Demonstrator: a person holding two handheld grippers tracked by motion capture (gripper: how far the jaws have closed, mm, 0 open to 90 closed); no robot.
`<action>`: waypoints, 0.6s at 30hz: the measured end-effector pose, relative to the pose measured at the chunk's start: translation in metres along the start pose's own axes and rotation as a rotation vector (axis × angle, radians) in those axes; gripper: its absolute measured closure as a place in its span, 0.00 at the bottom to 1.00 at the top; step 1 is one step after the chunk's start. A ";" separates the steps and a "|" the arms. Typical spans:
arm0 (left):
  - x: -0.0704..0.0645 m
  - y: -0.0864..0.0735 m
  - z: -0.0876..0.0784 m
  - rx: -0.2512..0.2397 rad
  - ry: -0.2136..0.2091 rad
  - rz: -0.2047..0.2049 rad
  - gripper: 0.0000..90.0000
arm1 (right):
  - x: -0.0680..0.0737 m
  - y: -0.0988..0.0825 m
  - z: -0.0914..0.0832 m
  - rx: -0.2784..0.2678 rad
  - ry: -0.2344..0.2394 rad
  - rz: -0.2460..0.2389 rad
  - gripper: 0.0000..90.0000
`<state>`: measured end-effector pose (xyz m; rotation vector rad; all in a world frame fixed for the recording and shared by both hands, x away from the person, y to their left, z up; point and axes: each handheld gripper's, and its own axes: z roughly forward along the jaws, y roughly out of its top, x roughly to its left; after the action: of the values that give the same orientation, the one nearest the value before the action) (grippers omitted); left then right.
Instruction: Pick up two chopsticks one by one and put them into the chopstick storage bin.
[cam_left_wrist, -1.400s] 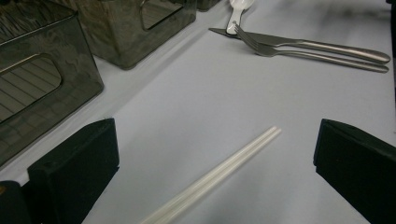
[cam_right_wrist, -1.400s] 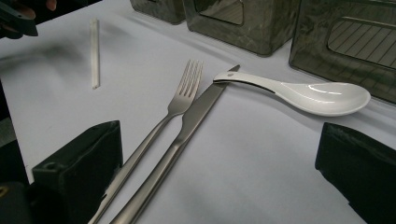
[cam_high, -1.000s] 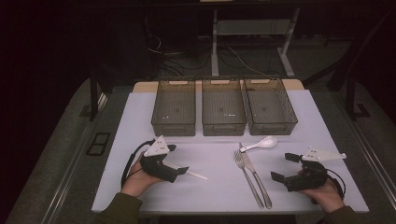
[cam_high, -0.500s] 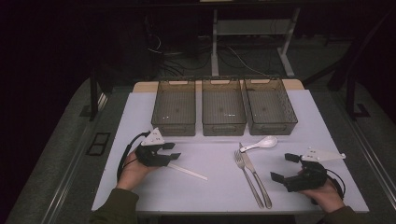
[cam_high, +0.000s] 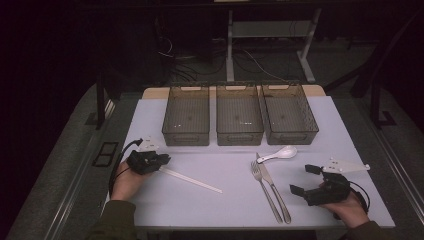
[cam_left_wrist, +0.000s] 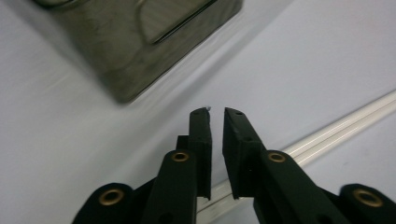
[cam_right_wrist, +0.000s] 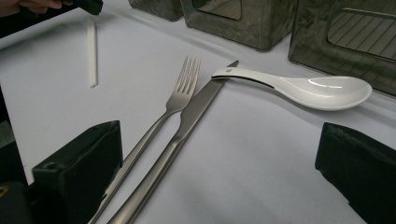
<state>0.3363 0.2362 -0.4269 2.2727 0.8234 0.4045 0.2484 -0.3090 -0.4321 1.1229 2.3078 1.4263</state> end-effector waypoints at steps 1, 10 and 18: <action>0.002 -0.002 -0.001 0.005 0.011 -0.004 0.93 | 0.000 0.000 0.000 0.001 0.000 0.000 0.01; 0.013 -0.012 -0.004 0.054 0.050 -0.034 0.99 | 0.000 0.000 0.000 0.004 -0.003 0.003 0.01; 0.016 -0.019 -0.007 0.057 0.050 -0.059 0.99 | 0.000 0.000 -0.001 0.002 -0.006 0.007 0.01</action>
<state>0.3369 0.2609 -0.4341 2.2930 0.9363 0.4167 0.2481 -0.3099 -0.4318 1.1351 2.3041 1.4210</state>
